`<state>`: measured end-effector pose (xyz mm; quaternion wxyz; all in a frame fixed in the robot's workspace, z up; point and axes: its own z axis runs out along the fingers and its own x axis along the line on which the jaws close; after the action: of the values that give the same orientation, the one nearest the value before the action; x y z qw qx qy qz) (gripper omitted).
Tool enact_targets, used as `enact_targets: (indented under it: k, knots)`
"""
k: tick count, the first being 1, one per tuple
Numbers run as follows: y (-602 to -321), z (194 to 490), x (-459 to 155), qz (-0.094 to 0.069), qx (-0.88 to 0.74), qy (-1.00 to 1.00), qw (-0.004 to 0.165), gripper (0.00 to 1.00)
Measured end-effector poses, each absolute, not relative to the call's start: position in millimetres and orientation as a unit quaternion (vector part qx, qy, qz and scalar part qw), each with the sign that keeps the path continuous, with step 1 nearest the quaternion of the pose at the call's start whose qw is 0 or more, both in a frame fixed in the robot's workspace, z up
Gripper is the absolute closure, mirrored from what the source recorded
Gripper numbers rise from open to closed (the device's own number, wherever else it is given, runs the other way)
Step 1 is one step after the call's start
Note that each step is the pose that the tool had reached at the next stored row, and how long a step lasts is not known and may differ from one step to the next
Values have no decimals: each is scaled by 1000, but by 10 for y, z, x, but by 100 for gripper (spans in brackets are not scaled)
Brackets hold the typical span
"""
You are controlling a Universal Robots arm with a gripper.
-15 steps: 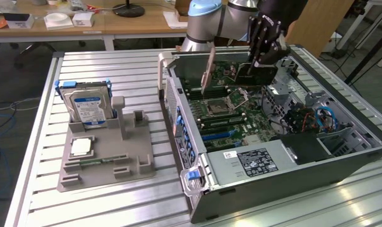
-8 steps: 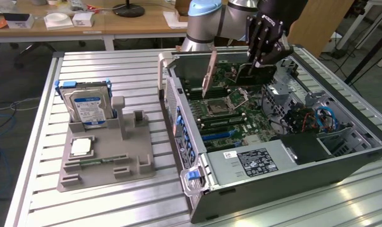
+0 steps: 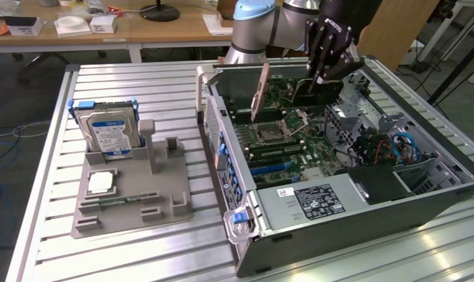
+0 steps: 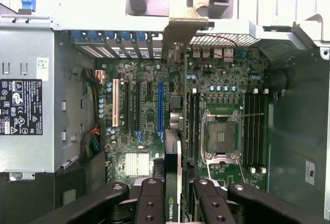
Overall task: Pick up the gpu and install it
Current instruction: 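Insert the gpu into the slot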
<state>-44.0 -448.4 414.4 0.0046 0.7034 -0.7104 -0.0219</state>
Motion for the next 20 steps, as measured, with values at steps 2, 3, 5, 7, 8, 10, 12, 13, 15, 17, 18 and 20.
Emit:
enact_targets:
  k: [2, 3, 5, 7, 8, 10, 12, 13, 15, 17, 18, 20]
  knots:
    - [-4484, 4143, -439, -22, 703, -710, 4, 74]
    - [-4484, 4141, -439, -22, 703, -710, 4, 74]
    - [-4484, 4136, -436, -22, 703, -711, 4, 74]
    - [-4484, 4131, -432, -22, 702, -712, 4, 74]
    - [-4484, 4129, -432, -22, 700, -714, 4, 74]
    - [-4484, 4124, -431, -22, 696, -718, 4, 74]
    - [-4484, 4120, -430, -22, 690, -723, 4, 74]
    - [-4484, 4120, -430, -21, 688, -726, 4, 74]
    - [-4484, 4119, -430, -21, 687, -726, 4, 74]
    - [-4484, 4118, -430, -22, 687, -726, 4, 74]
    - [-4484, 4116, -430, -21, 687, -726, 3, 74]
    - [-4484, 4110, -430, -19, 687, -726, 1, 74]
